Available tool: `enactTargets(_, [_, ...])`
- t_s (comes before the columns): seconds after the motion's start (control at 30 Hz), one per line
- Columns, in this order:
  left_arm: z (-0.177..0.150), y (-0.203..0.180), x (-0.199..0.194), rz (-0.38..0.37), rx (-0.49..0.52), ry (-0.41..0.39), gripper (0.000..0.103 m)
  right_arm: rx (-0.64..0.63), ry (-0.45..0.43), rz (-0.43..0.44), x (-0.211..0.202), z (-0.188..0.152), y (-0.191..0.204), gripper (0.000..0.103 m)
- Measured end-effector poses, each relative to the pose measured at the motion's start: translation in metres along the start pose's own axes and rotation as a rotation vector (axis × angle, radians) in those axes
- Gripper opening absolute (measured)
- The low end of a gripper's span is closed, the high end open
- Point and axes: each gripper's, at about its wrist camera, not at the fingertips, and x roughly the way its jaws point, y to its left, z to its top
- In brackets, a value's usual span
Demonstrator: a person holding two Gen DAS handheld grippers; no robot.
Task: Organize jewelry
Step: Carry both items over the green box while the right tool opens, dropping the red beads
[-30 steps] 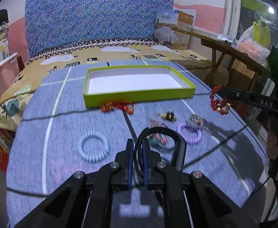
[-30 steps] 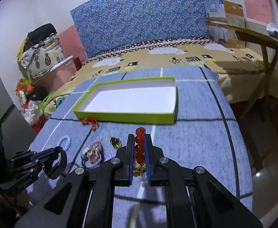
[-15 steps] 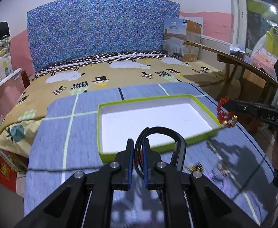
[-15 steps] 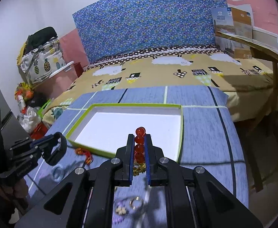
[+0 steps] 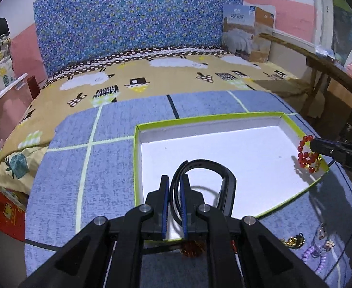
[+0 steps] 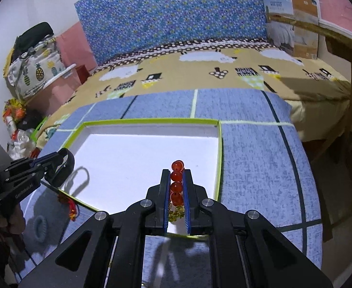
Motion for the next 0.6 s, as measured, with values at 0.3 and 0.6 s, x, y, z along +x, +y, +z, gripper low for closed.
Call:
enactTargets(0.3, [-0.004,-0.003,0.018,0.015,-0.001,0.051,0.010,0.018,0.024,-0.010,0.011,-0.004,-0.008,0.010])
enactTargets(0.6, [-0.004,-0.002,0.021,0.017,-0.006,0.059,0.010,0.027,0.027,-0.018,0.013,-0.005,-0.009,0.010])
